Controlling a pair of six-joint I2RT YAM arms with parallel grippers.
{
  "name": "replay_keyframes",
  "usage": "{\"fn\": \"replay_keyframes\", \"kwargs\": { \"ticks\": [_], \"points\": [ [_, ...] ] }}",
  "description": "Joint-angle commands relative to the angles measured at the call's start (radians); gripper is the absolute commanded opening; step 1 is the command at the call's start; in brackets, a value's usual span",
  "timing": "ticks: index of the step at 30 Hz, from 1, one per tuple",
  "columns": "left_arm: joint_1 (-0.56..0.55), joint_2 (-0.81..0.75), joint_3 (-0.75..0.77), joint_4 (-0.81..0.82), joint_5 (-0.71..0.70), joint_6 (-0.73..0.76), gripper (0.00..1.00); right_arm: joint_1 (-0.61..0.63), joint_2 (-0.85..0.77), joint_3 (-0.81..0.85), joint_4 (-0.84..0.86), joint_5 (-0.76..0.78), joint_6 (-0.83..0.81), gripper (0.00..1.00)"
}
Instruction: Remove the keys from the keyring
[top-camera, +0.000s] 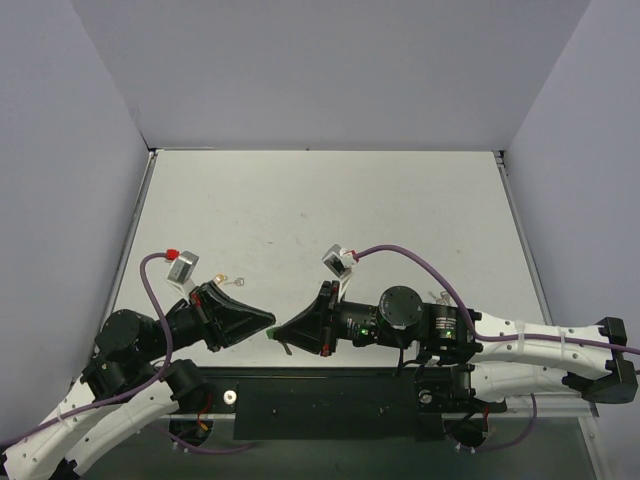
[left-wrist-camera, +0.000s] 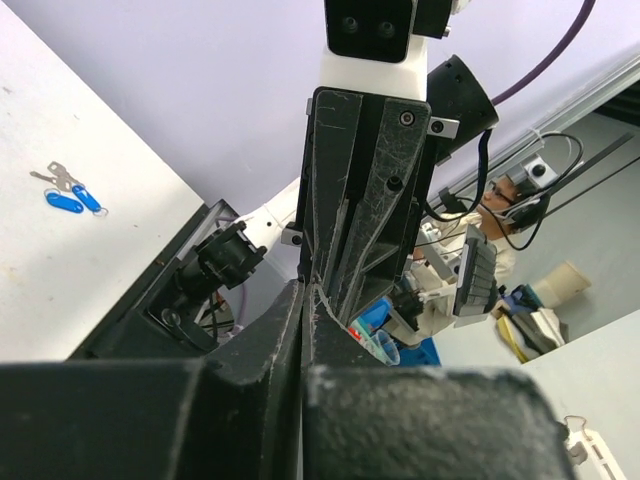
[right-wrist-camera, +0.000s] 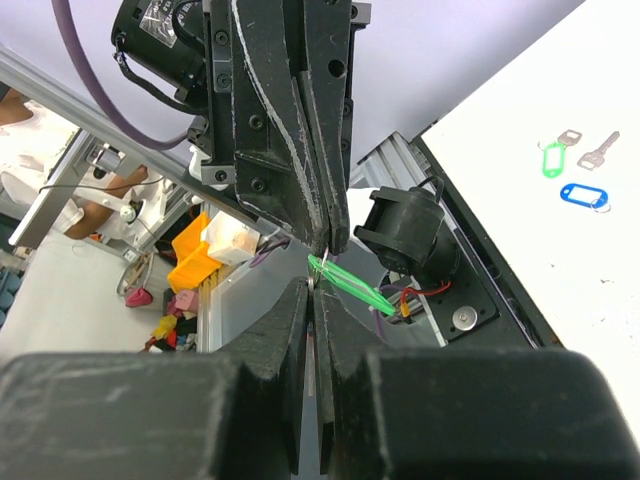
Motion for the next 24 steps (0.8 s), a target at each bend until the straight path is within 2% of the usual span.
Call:
{"fn": "replay_keyframes", "kwargs": {
  "ticks": [1, 10, 17, 24],
  "points": [
    [-0.003, 0.014, 0.017, 0.039, 0.017, 0.002, 0.01, 0.010, 0.004, 0.049, 0.055, 0.009, -0.017, 0.00],
    [-0.004, 0.031, 0.055, -0.026, 0.055, 0.033, 0.00, 0.010, 0.013, 0.075, 0.003, -0.012, -0.024, 0.00],
    [-0.003, 0.095, 0.170, -0.190, 0.116, 0.140, 0.00, 0.010, 0.015, 0.115, -0.069, -0.027, -0.034, 0.00],
    [-0.004, 0.149, 0.221, -0.264, 0.193, 0.223, 0.00, 0.010, 0.032, 0.135, -0.104, -0.050, -0.027, 0.00]
  ]
}}
